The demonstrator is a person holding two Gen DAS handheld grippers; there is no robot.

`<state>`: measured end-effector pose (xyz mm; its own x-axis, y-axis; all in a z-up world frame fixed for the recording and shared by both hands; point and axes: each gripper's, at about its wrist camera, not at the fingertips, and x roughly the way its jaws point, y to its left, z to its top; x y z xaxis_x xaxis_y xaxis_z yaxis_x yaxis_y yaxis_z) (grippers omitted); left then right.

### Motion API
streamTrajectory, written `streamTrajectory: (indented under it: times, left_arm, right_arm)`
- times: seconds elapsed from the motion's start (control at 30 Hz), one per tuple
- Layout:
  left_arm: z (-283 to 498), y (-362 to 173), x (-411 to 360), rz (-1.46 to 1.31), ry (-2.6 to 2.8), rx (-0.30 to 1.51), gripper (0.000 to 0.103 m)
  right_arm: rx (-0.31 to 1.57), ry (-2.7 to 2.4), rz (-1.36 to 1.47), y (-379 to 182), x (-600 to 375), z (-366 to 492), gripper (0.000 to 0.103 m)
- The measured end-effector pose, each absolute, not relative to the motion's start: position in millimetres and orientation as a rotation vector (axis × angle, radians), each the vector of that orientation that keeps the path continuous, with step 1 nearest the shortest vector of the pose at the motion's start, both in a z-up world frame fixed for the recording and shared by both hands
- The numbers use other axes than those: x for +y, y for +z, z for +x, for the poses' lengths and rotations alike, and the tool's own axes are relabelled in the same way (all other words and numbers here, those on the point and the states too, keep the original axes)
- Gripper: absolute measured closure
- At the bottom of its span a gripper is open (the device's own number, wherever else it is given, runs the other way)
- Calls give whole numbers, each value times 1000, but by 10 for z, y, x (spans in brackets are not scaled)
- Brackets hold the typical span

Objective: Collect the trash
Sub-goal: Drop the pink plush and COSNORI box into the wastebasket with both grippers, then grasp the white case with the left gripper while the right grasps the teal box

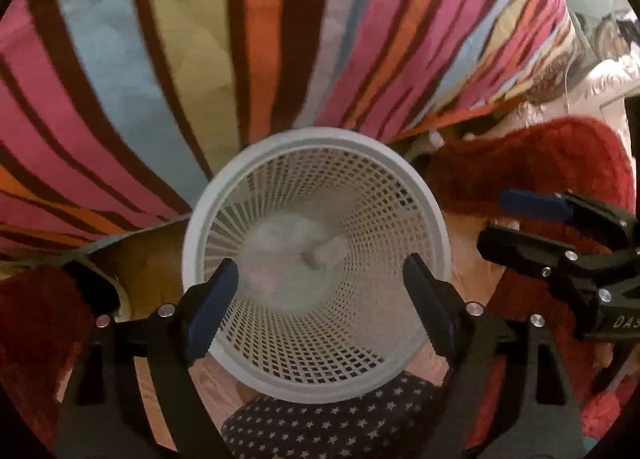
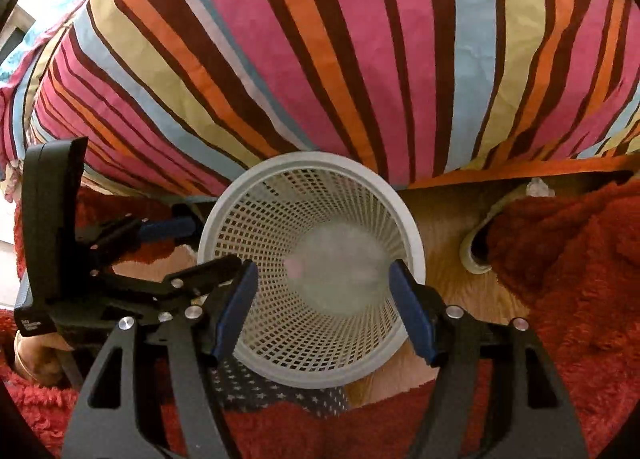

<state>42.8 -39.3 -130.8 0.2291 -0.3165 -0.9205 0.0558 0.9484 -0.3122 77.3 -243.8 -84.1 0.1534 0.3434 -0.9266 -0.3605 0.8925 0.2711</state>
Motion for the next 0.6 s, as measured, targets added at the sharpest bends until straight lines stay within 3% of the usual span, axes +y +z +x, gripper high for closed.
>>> streamTrajectory:
  times: [0.23,0.4,0.6]
  left_arm:
    - [322,-1036,-226,-244,-173,1203,21]
    - [300,-347,5,-241,-193,1011,21]
    - [768,633,417,-28,-146,693,21]
  right_arm:
    - [1200,506,-58,-605,-2413,719,39]
    - [963,547,-41,65,-2418,729,39]
    - [706,577,-79,762,-2156,1187,35]
